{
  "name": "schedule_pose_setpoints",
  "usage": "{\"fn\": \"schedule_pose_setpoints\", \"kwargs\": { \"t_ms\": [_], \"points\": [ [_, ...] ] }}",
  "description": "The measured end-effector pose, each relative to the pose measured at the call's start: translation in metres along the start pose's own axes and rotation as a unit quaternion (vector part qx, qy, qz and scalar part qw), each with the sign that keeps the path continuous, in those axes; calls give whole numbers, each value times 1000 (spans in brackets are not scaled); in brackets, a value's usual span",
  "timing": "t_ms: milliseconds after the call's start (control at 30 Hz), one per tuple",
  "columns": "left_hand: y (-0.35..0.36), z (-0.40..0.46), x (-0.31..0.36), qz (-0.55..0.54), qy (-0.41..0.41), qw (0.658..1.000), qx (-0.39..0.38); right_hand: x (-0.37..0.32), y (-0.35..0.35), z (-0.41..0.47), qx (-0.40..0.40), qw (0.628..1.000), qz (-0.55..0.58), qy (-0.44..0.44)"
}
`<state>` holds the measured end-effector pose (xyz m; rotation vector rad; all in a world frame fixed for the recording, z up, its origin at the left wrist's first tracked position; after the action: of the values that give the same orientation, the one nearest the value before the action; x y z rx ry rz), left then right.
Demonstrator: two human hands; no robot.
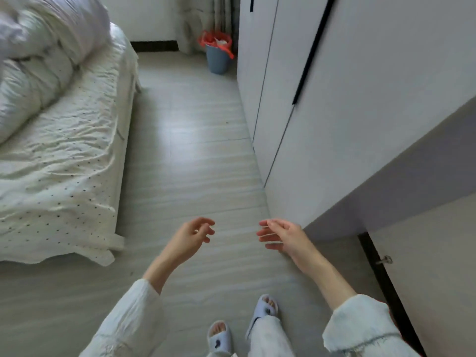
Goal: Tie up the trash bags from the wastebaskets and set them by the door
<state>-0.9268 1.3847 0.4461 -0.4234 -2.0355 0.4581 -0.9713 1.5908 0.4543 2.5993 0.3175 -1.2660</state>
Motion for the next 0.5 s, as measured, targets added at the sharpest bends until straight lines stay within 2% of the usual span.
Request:
{"fn": "schedule_pose_setpoints", "kwargs": {
  "t_ms": [233, 500],
  "points": [
    [-110, 79, 13, -52, 4, 997, 50, -92, 60, 99, -5, 999, -19, -38],
    [-233, 221, 41, -68, -8, 993, 95, -220, 116, 260, -28, 998, -26, -54]
  ]
}}
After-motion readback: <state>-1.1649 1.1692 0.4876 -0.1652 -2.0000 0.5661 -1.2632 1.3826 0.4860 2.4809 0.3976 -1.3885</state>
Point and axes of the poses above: each hand's wrist, its own z-axis towards the middle knuckle, its own y-axis out of the palm, x = y × z, the point moved 8 cm from there along z, towards the middle knuckle, and after that the axes turned 9 degrees about z, right-handed, at the moved point
